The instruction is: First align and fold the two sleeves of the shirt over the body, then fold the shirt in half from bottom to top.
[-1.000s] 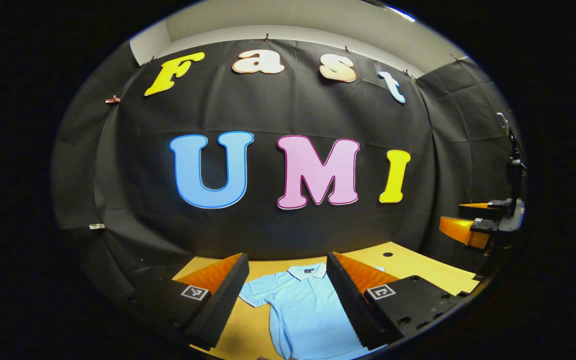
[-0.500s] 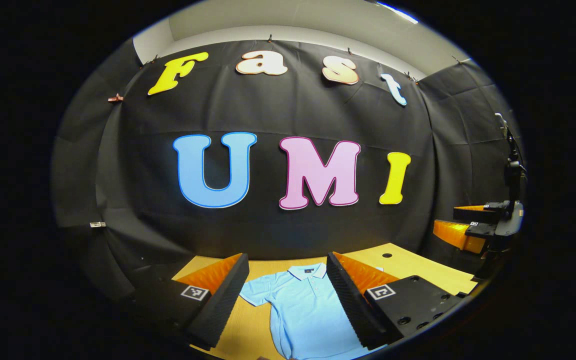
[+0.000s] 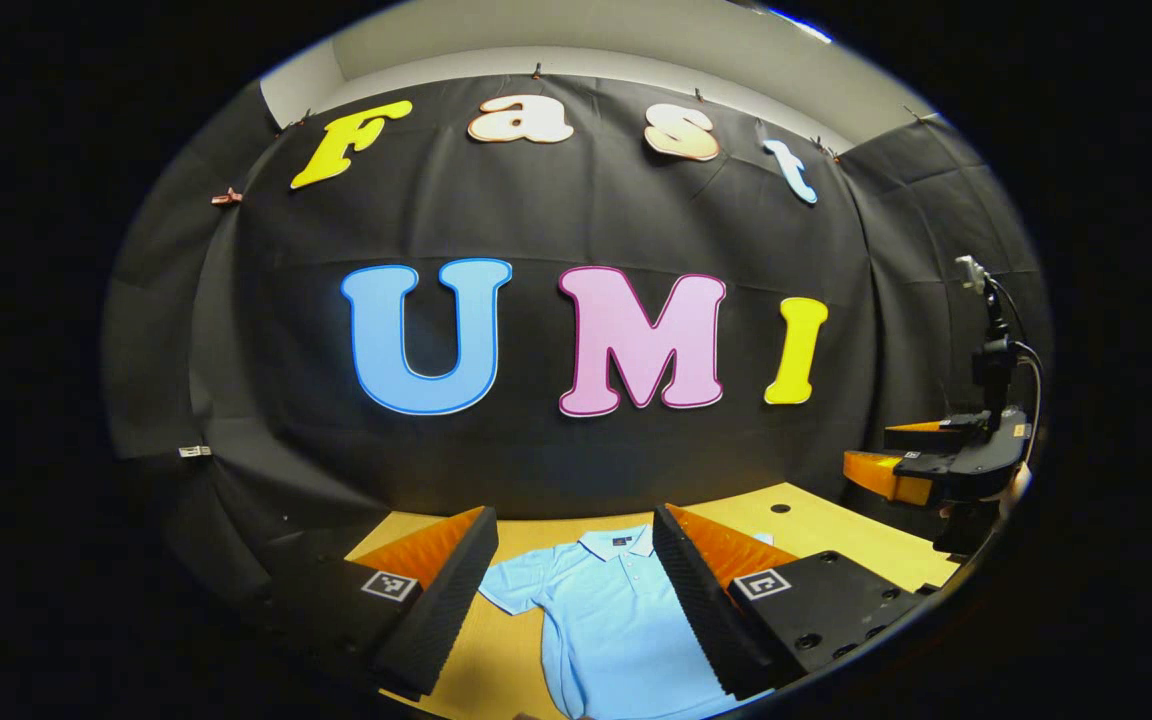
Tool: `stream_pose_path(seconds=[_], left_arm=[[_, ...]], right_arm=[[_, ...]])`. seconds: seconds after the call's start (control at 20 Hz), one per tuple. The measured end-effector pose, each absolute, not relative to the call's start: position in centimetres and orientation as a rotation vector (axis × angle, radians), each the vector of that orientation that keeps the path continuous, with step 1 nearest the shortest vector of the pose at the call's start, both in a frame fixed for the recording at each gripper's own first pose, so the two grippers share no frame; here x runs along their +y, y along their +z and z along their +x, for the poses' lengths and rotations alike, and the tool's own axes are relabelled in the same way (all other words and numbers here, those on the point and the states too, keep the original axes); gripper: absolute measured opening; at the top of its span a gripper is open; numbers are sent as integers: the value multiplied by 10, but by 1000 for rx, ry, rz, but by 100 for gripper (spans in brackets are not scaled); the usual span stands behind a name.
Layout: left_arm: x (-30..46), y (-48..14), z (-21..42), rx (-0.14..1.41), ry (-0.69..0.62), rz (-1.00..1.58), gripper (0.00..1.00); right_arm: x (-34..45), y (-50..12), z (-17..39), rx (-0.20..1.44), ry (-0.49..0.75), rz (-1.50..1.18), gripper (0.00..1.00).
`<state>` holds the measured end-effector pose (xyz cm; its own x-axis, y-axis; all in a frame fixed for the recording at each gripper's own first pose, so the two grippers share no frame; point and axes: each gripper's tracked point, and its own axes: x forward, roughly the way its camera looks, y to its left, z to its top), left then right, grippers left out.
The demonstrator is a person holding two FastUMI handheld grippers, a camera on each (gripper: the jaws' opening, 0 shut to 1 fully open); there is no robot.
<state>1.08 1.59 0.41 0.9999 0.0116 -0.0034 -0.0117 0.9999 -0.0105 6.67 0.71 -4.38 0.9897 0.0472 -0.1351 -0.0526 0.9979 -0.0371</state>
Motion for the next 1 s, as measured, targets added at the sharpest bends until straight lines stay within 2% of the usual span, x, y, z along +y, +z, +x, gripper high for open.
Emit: stream_pose_path(seconds=[0.55,1.0], left_arm=[[32,-36,54,113,156,-78,99],[30,-76,65,217,226,-127,100]], right_arm=[[-28,-190,194,438,78,-25,97],[-59,-322,244,690,0,34,97]])
